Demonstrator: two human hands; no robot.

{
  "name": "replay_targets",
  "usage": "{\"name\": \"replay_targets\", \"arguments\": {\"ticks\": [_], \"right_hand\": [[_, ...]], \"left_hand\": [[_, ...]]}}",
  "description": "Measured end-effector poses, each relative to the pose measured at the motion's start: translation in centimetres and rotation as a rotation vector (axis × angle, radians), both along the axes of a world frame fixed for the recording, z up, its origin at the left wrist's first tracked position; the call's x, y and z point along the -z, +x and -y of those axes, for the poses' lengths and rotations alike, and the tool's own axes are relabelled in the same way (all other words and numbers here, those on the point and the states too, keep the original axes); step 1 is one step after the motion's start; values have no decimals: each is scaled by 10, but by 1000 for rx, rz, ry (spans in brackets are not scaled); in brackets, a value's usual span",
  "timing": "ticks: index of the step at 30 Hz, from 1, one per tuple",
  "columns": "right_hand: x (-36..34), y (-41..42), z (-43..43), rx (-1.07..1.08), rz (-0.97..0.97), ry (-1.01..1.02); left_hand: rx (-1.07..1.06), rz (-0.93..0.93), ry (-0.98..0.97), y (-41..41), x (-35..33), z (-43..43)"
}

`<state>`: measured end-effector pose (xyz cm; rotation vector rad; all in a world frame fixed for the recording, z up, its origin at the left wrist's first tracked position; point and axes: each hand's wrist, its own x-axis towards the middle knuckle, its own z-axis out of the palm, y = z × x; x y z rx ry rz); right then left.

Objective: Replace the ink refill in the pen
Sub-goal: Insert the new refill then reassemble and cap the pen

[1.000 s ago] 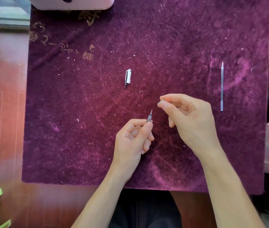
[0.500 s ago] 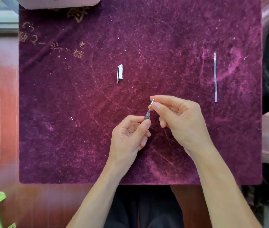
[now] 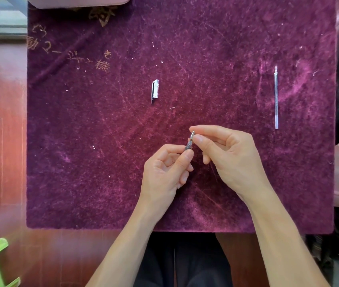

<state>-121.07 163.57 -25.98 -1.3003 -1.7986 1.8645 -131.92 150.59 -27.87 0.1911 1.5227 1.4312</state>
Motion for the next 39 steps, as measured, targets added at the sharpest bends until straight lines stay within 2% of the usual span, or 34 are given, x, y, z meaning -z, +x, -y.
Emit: {"name": "replay_targets", "arguments": {"ticks": [15, 29, 39], "right_hand": [[3, 8, -6, -98, 9, -85], [-1, 10, -15, -257, 78, -81], [-3, 11, -12, -249, 72, -75]], "left_hand": [[19, -28, 6, 2, -3, -1], [55, -53, 18, 3, -1, 1], [58, -54, 10, 2, -2, 0]]}}
